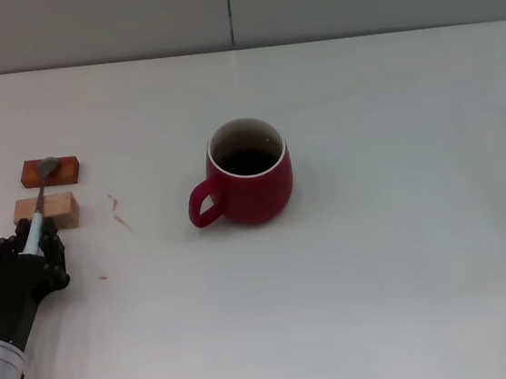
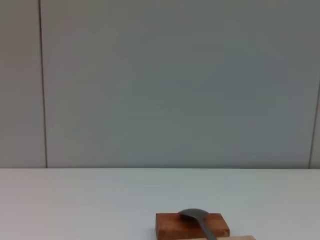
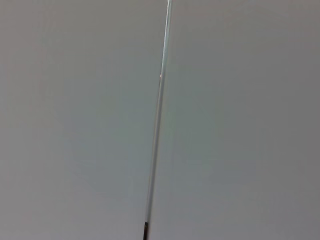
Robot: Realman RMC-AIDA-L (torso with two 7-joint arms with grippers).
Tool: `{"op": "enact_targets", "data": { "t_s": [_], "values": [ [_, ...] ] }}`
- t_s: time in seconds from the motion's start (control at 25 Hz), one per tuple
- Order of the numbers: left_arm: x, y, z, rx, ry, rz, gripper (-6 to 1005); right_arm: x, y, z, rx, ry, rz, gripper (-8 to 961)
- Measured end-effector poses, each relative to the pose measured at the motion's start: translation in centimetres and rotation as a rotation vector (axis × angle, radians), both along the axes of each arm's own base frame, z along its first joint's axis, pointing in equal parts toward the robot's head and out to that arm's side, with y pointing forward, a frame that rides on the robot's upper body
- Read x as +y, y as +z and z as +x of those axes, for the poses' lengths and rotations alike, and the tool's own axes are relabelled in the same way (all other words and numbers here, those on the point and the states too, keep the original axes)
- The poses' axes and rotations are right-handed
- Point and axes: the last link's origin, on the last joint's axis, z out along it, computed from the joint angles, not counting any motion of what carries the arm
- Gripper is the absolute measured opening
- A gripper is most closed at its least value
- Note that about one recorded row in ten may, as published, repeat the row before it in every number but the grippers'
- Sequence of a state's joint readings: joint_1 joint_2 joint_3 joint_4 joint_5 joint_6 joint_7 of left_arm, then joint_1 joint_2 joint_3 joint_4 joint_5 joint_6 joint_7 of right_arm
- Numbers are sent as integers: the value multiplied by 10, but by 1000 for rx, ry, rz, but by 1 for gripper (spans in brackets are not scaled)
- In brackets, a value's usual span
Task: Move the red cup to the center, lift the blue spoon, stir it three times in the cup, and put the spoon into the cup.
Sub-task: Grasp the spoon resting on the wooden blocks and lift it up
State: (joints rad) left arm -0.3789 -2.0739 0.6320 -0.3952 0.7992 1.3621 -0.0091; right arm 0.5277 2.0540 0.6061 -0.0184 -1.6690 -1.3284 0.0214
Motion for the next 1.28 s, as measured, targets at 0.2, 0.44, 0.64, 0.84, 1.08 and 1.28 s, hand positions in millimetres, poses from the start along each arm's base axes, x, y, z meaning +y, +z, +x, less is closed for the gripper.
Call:
{"op": "enact_targets", "data": {
  "t_s": [0.2, 0.44, 0.64, 0.84, 1.08, 1.28],
  "values": [
    [1, 0, 1, 1, -4, 2, 237, 0, 0, 0, 0, 0, 0, 701],
    [3, -1, 2, 0, -8, 1, 216, 0, 0, 0, 0, 0, 0, 700],
    [3, -1, 3, 0, -10, 0, 198, 0, 0, 0, 0, 0, 0, 701],
    [2, -1, 2, 1, -7, 1, 180, 0, 0, 0, 0, 0, 0, 700],
    [1, -1, 1, 2, -4, 2, 166, 0, 0, 0, 1, 1, 0, 700],
    [1, -1, 1, 3, -4, 3, 166, 0, -1, 0, 2, 1, -2, 701]
  ]
}}
